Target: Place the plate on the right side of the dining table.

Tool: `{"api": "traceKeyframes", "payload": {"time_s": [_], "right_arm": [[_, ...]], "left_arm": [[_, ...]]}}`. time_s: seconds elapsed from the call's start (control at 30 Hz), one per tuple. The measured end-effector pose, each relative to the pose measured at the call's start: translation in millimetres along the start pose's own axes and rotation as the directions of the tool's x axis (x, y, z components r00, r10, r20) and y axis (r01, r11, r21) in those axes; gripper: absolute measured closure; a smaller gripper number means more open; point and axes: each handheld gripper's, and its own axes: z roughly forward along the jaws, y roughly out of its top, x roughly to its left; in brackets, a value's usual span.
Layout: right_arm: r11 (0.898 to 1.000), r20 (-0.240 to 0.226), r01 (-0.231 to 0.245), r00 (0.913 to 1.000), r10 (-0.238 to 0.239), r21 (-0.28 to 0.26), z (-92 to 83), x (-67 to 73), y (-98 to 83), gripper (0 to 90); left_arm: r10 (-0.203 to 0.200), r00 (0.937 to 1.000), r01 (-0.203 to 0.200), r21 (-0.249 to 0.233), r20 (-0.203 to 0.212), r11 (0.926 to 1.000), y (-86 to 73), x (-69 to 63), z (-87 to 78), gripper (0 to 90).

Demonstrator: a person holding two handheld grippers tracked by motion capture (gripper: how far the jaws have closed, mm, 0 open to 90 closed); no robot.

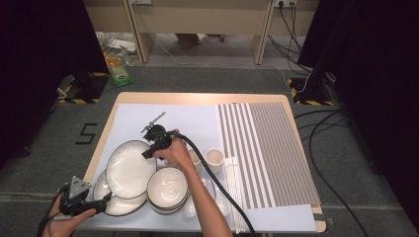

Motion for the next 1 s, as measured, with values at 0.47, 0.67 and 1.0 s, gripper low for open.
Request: {"api": "traceKeyframes", "payload": {"time_s": [0.47, 0.67, 1.0], "right_arm": [[1.0, -0.005, -0.019, 0.9998, 0.019, 0.011, 3.3, -0.9, -0.4, 66.0], [1.0, -0.004, -0.017, 0.9999, 0.017, 0.007, 3.2, -0.8, -0.7, 66.3], [0.998, -0.041, -0.048, 0.9981, 0.046, -0.041, -0.6, -5.9, -1.2, 74.5]], "left_arm": [[0.006, 1.0, -0.006, -0.002, -0.003, 1.0, 0.8, -1.5, -1.0, 14.7], [0.011, 0.9999, -0.011, -0.001, -0.007, 0.9999, 1.0, -1.9, -1.1, 14.7], [0.006, 0.9999, -0.006, 0.004, 0.008, 1.0, -0.5, -1.4, -0.4, 14.6]]}}
